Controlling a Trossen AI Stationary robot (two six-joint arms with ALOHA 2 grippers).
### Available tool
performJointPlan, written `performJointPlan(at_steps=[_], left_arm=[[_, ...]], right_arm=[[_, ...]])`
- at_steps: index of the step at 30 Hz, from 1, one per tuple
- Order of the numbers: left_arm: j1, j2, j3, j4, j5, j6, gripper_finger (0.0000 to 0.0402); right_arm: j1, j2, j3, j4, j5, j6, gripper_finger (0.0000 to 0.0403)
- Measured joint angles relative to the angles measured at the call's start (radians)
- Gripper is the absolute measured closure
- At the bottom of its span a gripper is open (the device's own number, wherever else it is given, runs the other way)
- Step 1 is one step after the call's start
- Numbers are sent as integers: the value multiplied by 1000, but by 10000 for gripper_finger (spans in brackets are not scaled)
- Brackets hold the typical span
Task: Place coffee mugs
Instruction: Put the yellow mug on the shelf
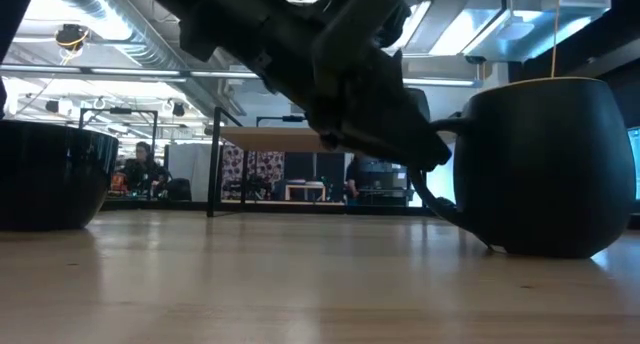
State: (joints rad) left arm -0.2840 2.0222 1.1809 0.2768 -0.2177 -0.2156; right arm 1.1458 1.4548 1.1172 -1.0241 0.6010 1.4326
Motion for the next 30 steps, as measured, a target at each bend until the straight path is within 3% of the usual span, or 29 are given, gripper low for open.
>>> performJointPlan(at_steps=[6, 18, 30], left_arm=[[1, 0, 0, 10, 18, 17, 334], [-16, -21, 14, -23, -38, -45, 334], [-70, -162, 181, -307, -253, -163, 334]], right_arm=[[0, 0, 0, 0, 10, 0, 233], [0, 0, 0, 3, 20, 13, 233], [0, 0, 0, -6, 84, 6, 233]])
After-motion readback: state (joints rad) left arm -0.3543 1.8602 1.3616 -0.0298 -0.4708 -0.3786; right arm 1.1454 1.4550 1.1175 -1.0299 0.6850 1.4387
